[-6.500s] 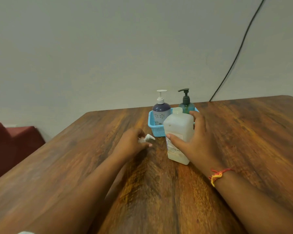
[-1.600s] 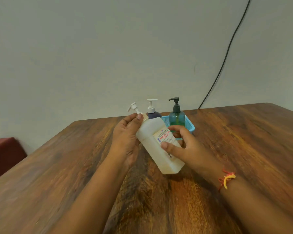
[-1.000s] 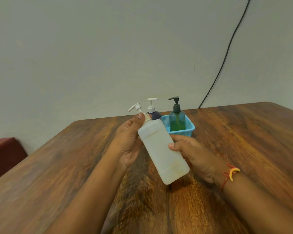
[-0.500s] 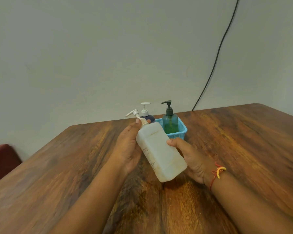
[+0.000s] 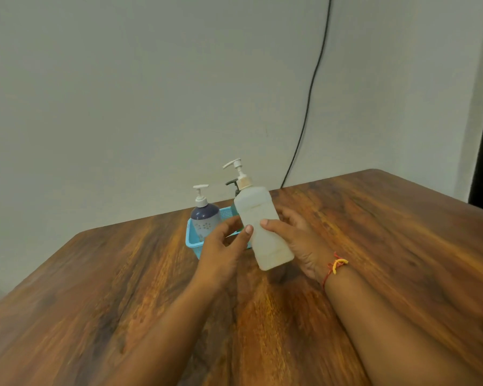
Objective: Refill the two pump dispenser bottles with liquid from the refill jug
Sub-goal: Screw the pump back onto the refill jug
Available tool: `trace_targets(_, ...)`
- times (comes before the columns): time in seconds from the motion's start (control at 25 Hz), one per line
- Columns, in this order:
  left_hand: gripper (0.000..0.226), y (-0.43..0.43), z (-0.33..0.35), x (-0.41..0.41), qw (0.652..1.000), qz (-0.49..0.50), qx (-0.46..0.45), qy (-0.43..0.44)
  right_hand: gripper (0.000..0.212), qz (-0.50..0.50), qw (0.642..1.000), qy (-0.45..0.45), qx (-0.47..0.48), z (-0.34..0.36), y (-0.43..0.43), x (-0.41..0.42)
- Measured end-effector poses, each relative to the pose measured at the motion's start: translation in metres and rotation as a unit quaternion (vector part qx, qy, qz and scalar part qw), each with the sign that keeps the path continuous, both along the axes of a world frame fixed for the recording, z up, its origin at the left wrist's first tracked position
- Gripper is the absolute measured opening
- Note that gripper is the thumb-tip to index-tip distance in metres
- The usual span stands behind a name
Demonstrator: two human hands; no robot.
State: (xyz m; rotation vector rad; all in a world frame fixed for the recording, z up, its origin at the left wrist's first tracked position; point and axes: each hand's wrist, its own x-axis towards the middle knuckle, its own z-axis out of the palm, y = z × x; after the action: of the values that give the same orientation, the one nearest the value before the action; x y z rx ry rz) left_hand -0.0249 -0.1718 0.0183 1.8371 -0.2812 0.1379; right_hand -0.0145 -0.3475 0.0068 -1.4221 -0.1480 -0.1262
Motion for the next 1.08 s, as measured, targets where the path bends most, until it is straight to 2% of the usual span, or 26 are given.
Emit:
trace_targets(0.12, 0.041, -0.034, -0.006, 0.012, 0.993, 0.020, 0.113, -0.021, 0.054, -0.176, 0.983, -0.029, -0.033, 0.006, -0.035, 0.011)
trace_targets(0.24, 0.052, -0.074, -0.015, 0.033, 0.965, -0.044, 0.258, -0.005, 0.053, -0.329, 0.940, -0.004, -0.093, 0.007, -0.083, 0.031)
trace_targets(0.36, 0.062, -0.114, -0.016, 0.059, 0.912, -0.115, 0.394, -0.022, 0.063, -0.402, 0.899, 0.028, -0.171, 0.004, -0.136, 0.058)
trace_targets(0.52, 0.055, -0.156, -0.020, 0.091, 0.856, -0.185, 0.483, -0.012, 0.065, -0.427, 0.876, 0.039, -0.221, 0.006, -0.191, 0.096)
trace_targets(0.72, 0.081, -0.175, -0.038, 0.120, 0.816, -0.208, 0.539, -0.007, 0.068, -0.432, 0.865, 0.050, -0.251, 0.000, -0.228, 0.142)
trace_targets(1.08, 0.086, -0.182, -0.045, 0.129, 0.792, -0.221, 0.569, 0.000, 0.077, -0.437, 0.851, 0.061, -0.287, -0.021, -0.242, 0.168)
